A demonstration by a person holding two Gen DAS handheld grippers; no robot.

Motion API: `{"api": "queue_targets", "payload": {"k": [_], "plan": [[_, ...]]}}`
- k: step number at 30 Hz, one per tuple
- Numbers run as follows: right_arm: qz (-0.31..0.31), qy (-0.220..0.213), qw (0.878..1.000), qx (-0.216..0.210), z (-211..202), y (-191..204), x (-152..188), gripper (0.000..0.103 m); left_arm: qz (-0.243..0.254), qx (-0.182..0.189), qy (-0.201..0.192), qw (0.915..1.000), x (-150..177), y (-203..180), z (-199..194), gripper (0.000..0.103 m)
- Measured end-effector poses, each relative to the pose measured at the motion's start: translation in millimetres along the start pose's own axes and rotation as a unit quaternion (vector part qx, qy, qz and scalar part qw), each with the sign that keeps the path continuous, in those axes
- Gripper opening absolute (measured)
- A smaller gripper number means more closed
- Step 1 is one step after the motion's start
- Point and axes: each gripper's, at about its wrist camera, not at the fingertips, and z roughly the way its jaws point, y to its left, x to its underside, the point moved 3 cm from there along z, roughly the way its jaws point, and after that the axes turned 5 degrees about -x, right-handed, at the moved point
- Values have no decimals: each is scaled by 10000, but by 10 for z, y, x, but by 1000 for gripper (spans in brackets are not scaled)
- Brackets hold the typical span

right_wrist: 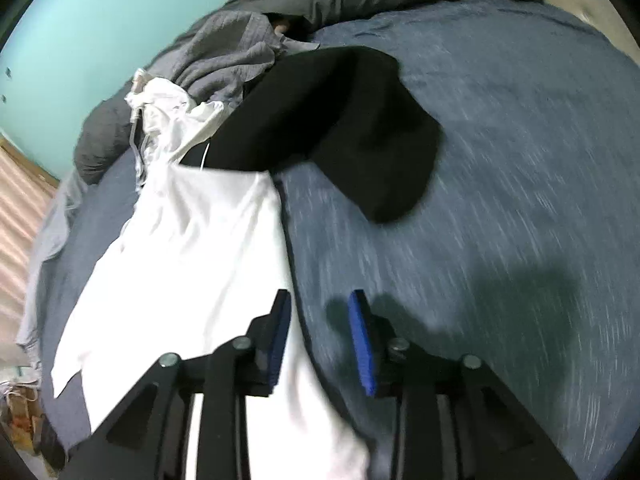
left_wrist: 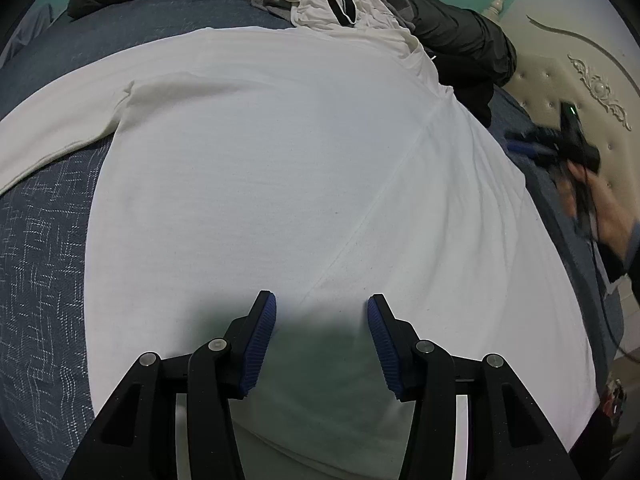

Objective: Fold clothes

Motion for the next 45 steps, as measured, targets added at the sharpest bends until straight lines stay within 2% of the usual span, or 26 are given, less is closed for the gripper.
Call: {"api": "queue_targets", "payload": {"k": [6,7,8,9,11,15,21,26,28,31,32,36,38,41,45], "plan": [[165,118,9992,-357,-118,-185,477,35,-44,-29,2,10000,-7,-25,11,52],[147,94,9990,-421,-131,-180,531,31,-45,-33,1,10000,-8,-31,13,52],[155,88,9989,-439,-134,-181,566,15,-52,-33,2,10000,-10,-34,14,52],[174,90,9989,-436,-132,-184,594,10,-64,-30,4,10000,-14,-38,14,52],[223,-2,9988,-435,-160,-185,606,7,-80,-12,9,10000,-13,-33,5,53],[275,-244,9984,-441,-276,-188,545,6,-91,13,17,10000,-12,-24,-6,53],[573,-153,9979,-253,-160,-349,589,6,-89,39,34,9999,-9,0,-19,53],[699,-279,9970,-201,-164,-364,589,8,-101,50,40,9999,-9,24,-30,53],[750,-376,9965,17,-231,-365,580,11,-118,62,42,9999,-9,30,-37,53],[435,-569,9942,799,-433,-245,607,12,-152,97,46,9998,-17,25,-57,53],[432,-652,9930,881,-510,-224,653,12,-171,119,31,9998,-15,33,-83,53],[457,-1033,9925,464,-753,68,958,13,-245,119,-74,9996,12,109,-247,53],[479,-1151,9921,162,-803,280,1181,20,-253,127,-134,9995,40,143,-356,53],[468,-1230,9909,-297,-826,598,1519,31,-274,120,-235,9993,98,194,-496,53],[387,-1199,9888,-802,-778,1034,1913,32,-331,171,-245,9990,229,226,-590,53]]}}
